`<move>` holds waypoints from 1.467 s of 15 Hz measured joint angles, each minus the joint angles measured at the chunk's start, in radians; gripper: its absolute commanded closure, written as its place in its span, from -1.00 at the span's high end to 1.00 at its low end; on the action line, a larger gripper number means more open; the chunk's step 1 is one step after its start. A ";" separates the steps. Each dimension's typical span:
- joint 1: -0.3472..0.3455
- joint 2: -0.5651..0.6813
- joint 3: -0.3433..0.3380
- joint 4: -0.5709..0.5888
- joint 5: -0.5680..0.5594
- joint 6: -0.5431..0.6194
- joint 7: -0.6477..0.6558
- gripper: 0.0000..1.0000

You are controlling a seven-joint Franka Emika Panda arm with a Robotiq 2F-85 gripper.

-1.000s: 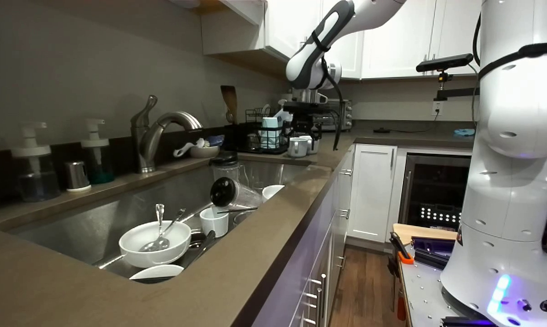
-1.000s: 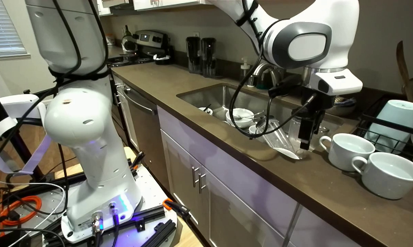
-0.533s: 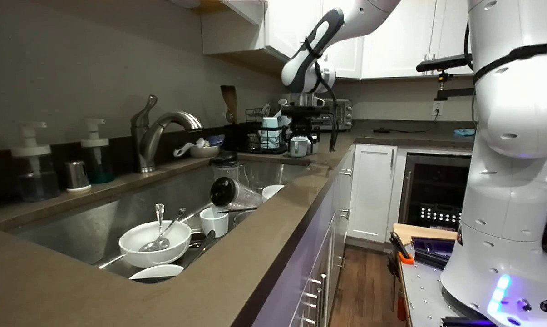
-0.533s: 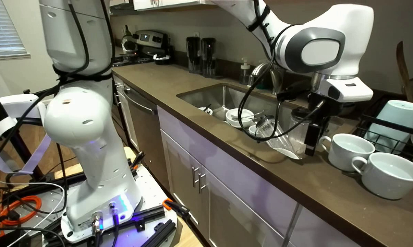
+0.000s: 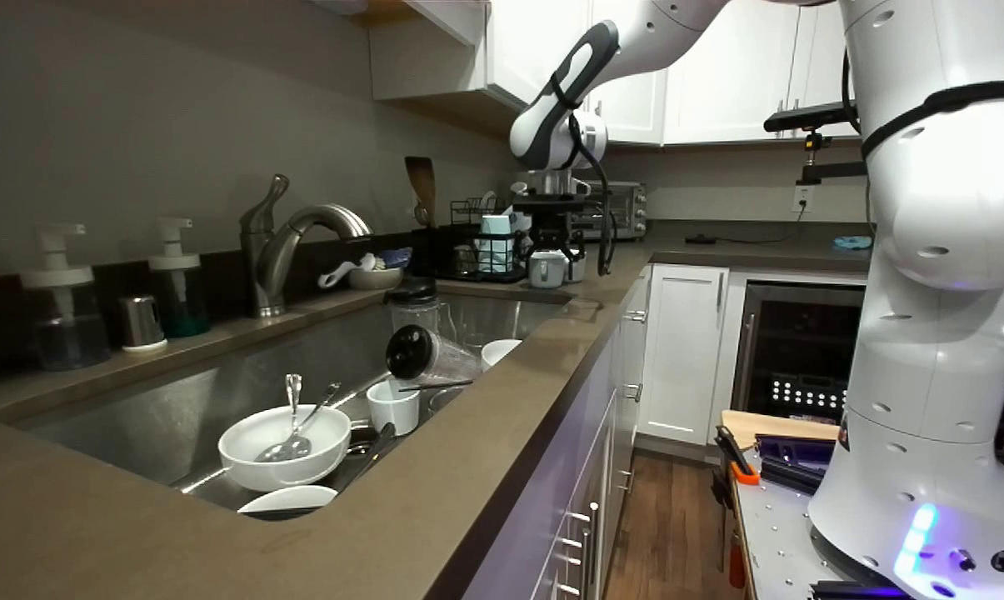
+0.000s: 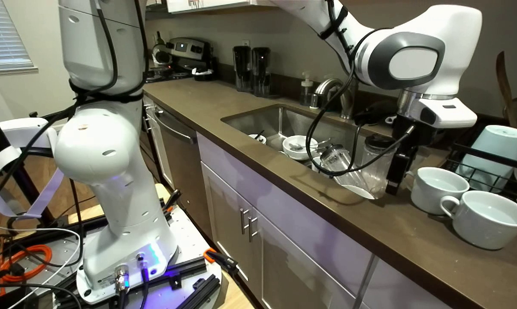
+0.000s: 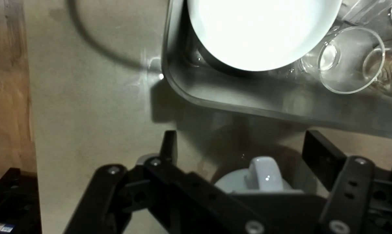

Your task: Pour the water out of the mug on the left and move the mug to the left side of the sink

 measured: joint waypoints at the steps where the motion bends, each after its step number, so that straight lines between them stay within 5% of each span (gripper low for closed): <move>1: 0.000 0.000 0.000 0.000 0.000 0.000 0.000 0.99; 12: -0.002 0.050 -0.013 0.058 0.009 -0.035 0.000 1.00; 13: -0.005 0.063 -0.013 0.075 0.018 -0.052 0.000 0.60; 15: -0.011 0.087 -0.013 0.107 0.036 -0.081 0.000 0.46; 22: -0.024 0.139 -0.013 0.187 0.065 -0.129 0.001 1.00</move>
